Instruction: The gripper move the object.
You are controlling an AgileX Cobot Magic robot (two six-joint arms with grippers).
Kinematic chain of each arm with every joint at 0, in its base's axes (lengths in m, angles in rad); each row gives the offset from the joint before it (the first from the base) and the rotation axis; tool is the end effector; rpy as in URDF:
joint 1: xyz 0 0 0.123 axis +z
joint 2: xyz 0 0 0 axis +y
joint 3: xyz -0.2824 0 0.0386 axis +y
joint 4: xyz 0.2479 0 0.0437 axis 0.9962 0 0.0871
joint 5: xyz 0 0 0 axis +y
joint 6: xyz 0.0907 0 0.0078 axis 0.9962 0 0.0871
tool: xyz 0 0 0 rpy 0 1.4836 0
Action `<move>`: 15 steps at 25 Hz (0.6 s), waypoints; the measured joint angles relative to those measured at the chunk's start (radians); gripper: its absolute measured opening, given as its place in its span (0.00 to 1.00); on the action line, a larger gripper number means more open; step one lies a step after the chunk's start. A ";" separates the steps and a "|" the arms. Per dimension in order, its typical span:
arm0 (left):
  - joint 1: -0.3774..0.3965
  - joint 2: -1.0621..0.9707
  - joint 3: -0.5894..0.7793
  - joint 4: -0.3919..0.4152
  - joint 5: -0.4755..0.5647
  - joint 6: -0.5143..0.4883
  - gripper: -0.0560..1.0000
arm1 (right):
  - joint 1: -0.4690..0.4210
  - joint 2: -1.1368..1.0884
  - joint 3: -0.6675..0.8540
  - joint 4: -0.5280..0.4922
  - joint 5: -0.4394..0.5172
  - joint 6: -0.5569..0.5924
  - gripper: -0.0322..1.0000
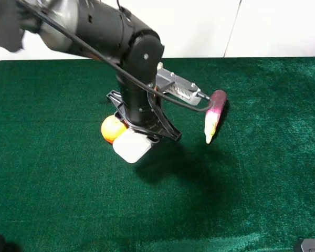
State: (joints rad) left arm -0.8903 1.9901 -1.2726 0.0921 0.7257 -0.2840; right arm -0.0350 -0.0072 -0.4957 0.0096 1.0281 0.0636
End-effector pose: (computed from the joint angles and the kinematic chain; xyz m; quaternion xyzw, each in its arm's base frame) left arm 0.2467 -0.2959 0.1464 0.3260 0.9387 -0.0310 0.1080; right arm -0.0041 0.0009 0.2786 0.0415 0.8428 0.0125 0.5365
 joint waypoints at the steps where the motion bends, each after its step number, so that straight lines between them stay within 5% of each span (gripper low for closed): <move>1: -0.001 0.011 0.000 0.000 -0.004 0.000 0.64 | 0.000 0.000 0.000 0.000 0.000 0.000 0.70; 15: -0.002 0.088 0.000 0.000 -0.028 0.019 0.64 | 0.000 0.000 0.000 0.000 0.000 0.000 0.70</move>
State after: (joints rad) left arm -0.8921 2.0781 -1.2728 0.0919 0.6974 -0.2648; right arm -0.0350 -0.0072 -0.4957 0.0096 1.0281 0.0636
